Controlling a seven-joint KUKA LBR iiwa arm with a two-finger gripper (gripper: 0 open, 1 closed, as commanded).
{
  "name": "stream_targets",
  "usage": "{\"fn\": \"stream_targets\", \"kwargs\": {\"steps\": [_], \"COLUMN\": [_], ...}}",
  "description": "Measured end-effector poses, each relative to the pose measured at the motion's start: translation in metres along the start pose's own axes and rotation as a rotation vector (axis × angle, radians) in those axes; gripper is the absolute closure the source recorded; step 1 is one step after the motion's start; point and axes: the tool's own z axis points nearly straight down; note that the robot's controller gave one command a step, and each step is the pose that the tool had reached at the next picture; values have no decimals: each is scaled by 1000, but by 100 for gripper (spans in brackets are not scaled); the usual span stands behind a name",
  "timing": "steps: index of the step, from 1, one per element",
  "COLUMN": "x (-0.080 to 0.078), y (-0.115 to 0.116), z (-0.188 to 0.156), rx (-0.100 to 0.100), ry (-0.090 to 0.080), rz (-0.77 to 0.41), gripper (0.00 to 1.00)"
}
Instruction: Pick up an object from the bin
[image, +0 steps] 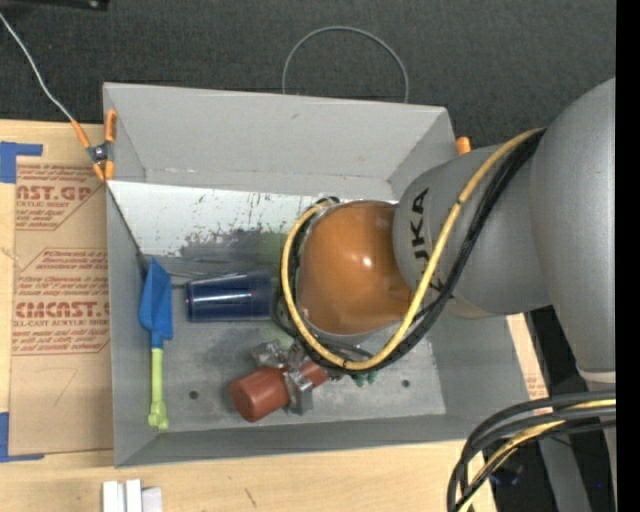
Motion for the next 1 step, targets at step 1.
{"fn": "stream_targets", "kwargs": {"steps": [1], "x": [0], "y": [0], "z": [-14], "rx": [0], "ry": [-1], "rz": [0], "gripper": [100]}}
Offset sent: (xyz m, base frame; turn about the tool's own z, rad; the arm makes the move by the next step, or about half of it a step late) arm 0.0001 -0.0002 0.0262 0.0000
